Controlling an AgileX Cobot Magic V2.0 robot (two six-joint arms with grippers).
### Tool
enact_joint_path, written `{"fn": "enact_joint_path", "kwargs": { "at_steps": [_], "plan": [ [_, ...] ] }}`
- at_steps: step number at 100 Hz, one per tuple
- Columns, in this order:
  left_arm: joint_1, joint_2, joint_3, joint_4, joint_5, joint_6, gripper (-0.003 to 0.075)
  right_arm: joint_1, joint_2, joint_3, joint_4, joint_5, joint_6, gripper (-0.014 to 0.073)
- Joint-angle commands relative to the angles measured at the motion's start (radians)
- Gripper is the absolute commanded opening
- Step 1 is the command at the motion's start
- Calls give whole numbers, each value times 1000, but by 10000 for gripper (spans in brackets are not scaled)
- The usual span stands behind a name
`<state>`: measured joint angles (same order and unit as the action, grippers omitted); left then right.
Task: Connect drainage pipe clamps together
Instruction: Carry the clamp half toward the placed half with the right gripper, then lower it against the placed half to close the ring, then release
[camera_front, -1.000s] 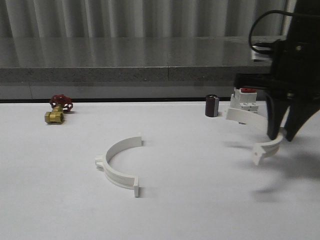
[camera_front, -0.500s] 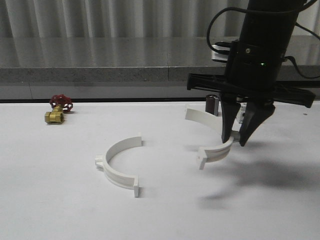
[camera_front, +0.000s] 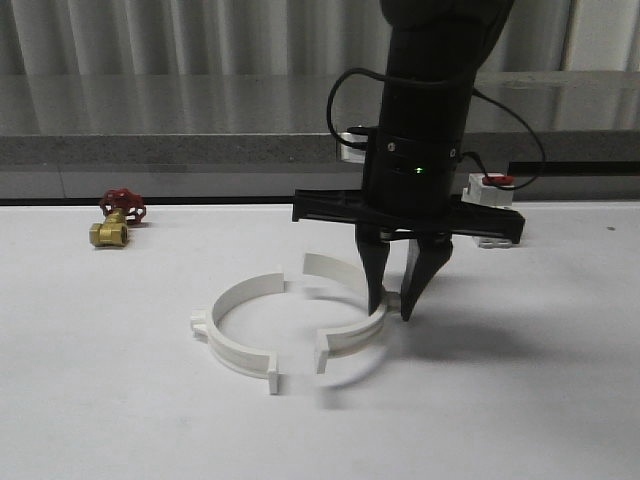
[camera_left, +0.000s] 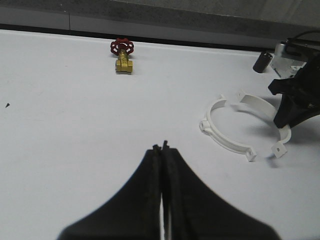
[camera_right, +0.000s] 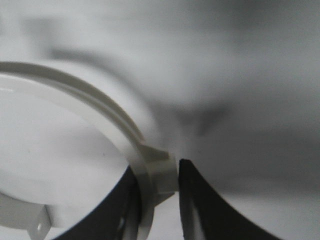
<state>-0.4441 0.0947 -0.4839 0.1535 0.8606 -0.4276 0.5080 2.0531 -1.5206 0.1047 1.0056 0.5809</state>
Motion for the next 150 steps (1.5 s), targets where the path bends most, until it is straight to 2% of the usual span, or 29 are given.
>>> {"fn": "enact_joint_path", "kwargs": {
  "at_steps": [1,19,76,85,100,109,123,136,143,150],
  "plan": [
    [0,11,-26,8,-70,-7,-20,8,-49,-36,-16,-11,22,125],
    [0,11,-26,8,-70,-7,-20,23,-25,-36,-59,-20,66,125],
    [0,11,-26,8,-70,-7,-20,48,17,-66,-59,-73,94,132],
    [0,11,-26,8,-70,-7,-20,48,17,-66,-61,-77,94,206],
    [0,11,-26,8,-70,-7,-20,48,17,-66,-63,-80,94,460],
    [0,11,-26,8,-70,-7,-20,48,8,-66,-80,-73,94,511],
    [0,11,-26,8,-70,-7,-20,48,-38,-64,-97,-55,46,509],
    [0,11,-26,8,-70,-7,-20,45,-109,-39,-97,-57,-156,498],
    [0,11,-26,8,-70,-7,-20,38,-151,-21,-96,-43,-272,438],
    [0,11,-26,8,-70,-7,-20,22,-194,4,-86,-37,-360,309]
  ]
}}
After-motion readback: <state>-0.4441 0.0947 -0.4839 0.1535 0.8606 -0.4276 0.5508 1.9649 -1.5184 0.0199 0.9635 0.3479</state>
